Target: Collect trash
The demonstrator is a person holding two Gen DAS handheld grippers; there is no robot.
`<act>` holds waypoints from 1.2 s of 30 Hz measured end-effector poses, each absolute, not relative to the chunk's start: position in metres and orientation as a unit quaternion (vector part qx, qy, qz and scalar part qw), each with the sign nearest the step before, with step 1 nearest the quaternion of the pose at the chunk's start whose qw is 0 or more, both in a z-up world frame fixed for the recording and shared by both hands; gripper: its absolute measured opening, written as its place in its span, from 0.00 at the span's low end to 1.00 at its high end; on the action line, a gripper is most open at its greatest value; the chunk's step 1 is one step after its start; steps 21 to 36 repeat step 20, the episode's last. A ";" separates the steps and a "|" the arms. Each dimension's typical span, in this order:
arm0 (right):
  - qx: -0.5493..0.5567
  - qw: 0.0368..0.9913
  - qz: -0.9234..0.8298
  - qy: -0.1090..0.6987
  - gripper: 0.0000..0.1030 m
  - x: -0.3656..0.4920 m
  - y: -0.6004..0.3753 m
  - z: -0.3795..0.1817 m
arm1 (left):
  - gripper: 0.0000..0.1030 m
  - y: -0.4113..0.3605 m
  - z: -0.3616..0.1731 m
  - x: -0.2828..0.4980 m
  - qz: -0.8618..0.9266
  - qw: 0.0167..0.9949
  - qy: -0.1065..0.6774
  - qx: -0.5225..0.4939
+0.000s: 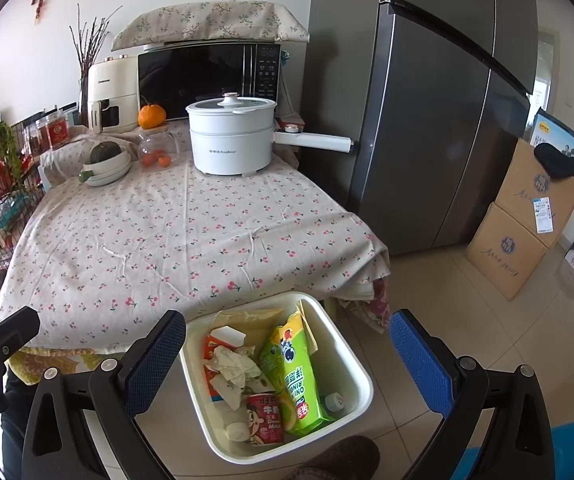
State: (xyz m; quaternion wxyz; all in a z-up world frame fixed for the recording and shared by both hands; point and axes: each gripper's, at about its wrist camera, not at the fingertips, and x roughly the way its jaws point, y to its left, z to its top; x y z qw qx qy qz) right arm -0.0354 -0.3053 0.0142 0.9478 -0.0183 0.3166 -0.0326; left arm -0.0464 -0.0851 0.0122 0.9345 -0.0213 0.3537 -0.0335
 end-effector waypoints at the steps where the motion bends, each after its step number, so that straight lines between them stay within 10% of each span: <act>1: -0.018 0.948 -0.033 0.317 1.00 -0.035 -0.306 0.014 | 0.99 -0.085 0.012 -0.046 -0.032 0.935 0.354 -0.021; 36: -0.012 0.949 -0.019 0.313 1.00 -0.035 -0.299 0.023 | 0.99 -0.080 0.013 -0.050 -0.027 0.929 0.367 -0.025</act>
